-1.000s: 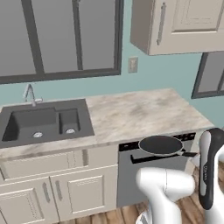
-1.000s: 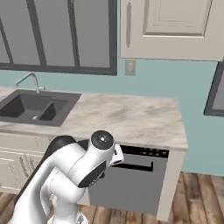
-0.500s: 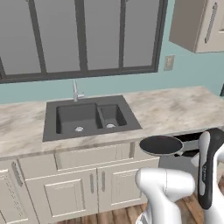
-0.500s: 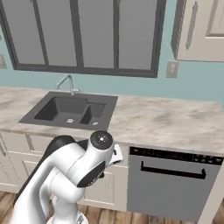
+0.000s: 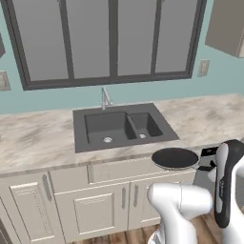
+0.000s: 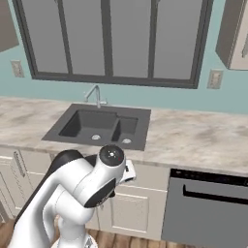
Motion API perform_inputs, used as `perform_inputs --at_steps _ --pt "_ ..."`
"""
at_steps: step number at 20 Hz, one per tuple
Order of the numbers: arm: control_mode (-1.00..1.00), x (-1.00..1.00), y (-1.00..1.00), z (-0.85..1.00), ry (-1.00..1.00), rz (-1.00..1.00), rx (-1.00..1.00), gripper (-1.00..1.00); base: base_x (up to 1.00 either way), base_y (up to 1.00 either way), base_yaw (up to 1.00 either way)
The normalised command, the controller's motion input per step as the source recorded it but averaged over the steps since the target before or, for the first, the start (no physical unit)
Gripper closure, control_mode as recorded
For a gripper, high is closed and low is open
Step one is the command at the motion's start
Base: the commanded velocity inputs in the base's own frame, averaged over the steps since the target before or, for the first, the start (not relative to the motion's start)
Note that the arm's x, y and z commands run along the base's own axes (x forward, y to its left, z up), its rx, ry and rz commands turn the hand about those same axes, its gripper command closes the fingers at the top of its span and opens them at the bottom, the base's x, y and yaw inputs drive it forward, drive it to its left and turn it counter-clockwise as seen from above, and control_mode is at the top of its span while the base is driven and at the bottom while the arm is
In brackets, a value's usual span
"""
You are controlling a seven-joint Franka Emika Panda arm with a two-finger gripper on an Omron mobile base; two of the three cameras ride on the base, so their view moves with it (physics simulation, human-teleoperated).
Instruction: Move the pot and pan from the stove into the sink.
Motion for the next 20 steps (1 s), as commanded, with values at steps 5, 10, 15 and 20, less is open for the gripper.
perform_inputs --at_steps 5,10,15,20 --pt "1.00 0.00 0.00 0.00 0.00 0.00 0.00 1.00 0.64 0.35 0.00" --pt "1.00 0.00 0.00 0.00 0.00 0.00 0.00 1.00 0.67 0.31 0.00" --pt "1.00 0.00 0.00 0.00 0.00 0.00 0.00 1.00 0.56 0.28 -0.01" --pt "-1.00 0.05 0.07 0.00 0.01 0.00 0.01 1.00 0.06 0.03 0.00"
